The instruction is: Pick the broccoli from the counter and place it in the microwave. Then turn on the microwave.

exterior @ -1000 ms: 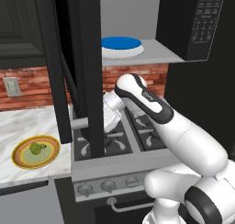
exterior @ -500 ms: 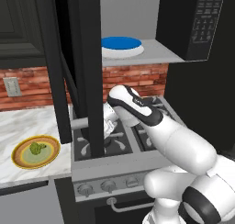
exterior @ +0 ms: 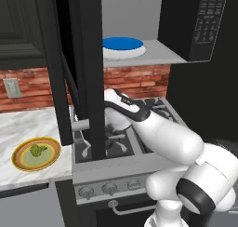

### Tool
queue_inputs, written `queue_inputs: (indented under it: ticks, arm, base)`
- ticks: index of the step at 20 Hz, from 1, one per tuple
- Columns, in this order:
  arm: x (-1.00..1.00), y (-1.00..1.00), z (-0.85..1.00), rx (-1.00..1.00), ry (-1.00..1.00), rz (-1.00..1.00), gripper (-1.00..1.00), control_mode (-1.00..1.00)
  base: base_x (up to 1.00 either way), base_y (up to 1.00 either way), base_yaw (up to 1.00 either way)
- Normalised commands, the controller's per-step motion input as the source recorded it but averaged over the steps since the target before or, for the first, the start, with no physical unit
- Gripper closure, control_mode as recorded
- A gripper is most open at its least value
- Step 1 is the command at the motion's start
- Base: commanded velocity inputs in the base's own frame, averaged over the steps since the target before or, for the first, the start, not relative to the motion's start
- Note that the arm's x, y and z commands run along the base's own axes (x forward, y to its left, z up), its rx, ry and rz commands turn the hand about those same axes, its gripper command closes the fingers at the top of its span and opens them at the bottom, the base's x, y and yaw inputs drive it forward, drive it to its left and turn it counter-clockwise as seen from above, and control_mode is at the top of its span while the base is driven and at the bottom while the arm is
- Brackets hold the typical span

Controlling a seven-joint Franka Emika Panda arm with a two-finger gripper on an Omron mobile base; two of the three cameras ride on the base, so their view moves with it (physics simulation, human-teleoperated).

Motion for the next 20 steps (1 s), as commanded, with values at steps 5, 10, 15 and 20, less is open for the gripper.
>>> queue_inputs:
  ticks: [5,10,15,20]
  arm:
    - [0.14,0.27,-0.1,0.0,0.0,0.0,-1.0,-1.0]
    - [0.09,0.25,-0.18,0.0,0.0,0.0,-1.0,-1.0]
    - [0.14,0.23,-0.21,0.0,0.0,0.0,-1.0,-1.0]
    - [0.14,0.19,-0.18,-0.02,0.0,0.0,-1.0,-1.0]
  base:
    - [0.0,0.0,0.0]
    - [0.0,0.0,0.0]
    - [0.0,0.0,0.0]
    - [0.0,0.0,0.0]
